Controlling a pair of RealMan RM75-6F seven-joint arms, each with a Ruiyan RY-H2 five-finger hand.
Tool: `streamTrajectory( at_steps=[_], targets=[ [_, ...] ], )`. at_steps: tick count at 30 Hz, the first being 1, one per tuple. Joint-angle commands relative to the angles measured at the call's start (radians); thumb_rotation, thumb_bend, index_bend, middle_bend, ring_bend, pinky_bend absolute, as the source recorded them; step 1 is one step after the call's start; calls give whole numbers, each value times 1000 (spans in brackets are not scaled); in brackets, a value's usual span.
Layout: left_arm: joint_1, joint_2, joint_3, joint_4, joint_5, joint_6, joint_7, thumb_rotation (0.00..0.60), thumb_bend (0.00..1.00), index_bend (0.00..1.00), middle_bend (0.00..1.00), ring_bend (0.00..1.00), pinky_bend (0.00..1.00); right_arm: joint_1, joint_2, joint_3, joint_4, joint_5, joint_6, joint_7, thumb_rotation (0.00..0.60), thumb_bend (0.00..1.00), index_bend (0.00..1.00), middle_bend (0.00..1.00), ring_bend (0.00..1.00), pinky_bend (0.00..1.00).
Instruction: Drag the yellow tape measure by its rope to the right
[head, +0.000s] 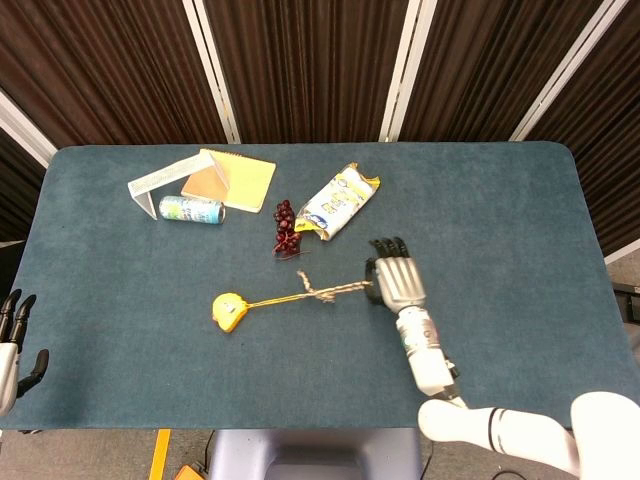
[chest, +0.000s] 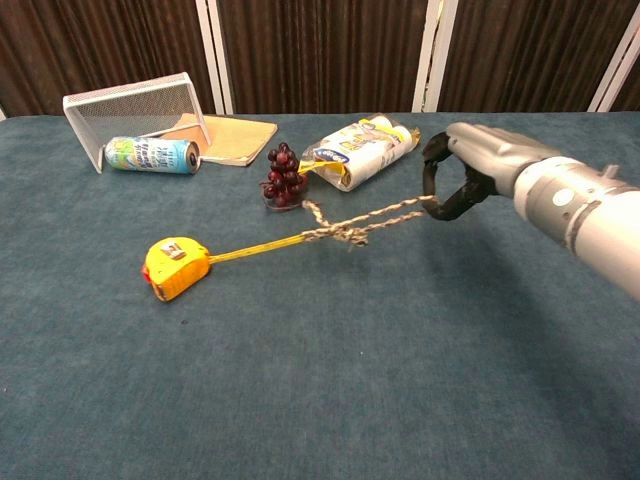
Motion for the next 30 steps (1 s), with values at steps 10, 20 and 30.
streamTrajectory(
  at_steps=[10,20,30],
  targets=[
    [-10,-10,8,2,6,-20,8,600,404,23,0,0,26,-105,235,-15,34,28,6,67,600,600,884,237,188,0],
    [-11,-16,13,1,10,-24,13,600,404,23,0,0,26,-165,318,-29,125,62,-18,136,600,602,885,236,188,0],
    [-14,-18,16,-3,13,-28,19,600,403,22,0,0,26,-189,335,-26,193,86,-11,149,600,603,885,237,188,0]
  ],
)
